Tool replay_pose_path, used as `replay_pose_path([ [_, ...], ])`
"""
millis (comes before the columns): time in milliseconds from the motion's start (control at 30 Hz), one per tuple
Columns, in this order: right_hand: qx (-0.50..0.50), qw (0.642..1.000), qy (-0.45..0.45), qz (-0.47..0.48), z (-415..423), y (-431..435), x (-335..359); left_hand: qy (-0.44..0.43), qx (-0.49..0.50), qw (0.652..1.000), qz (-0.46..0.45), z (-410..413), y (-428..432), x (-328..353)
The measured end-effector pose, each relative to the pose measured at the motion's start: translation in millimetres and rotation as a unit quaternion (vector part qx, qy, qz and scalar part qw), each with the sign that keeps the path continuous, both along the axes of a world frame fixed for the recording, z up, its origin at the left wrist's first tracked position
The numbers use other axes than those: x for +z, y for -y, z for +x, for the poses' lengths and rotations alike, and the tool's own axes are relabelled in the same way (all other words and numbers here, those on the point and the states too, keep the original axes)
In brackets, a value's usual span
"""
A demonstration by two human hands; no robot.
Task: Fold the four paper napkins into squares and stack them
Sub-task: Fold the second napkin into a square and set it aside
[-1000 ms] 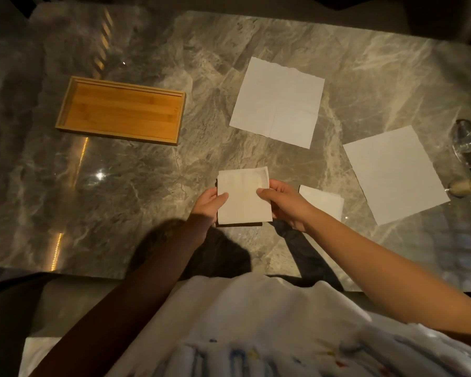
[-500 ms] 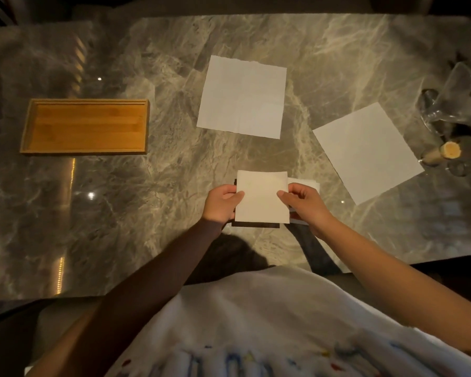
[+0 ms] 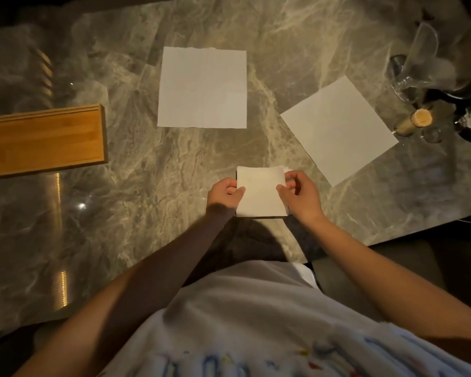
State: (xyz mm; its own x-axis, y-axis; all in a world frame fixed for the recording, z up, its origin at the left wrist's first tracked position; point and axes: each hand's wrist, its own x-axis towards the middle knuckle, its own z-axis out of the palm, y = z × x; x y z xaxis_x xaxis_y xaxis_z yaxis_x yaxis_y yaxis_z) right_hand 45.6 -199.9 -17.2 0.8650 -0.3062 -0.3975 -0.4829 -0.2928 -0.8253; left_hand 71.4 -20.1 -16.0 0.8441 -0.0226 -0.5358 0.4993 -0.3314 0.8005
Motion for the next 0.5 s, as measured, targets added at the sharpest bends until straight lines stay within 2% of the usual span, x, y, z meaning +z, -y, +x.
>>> replay_pose_path([
  [300,-0.018,0.999,0.019,-0.023,0,13,-18,-0.013,-0.029,0.997,0.066,8,9,-7],
  [500,0.02,0.997,0.019,-0.068,0,19,-19,0.004,-0.039,0.994,0.105,9,11,-7],
])
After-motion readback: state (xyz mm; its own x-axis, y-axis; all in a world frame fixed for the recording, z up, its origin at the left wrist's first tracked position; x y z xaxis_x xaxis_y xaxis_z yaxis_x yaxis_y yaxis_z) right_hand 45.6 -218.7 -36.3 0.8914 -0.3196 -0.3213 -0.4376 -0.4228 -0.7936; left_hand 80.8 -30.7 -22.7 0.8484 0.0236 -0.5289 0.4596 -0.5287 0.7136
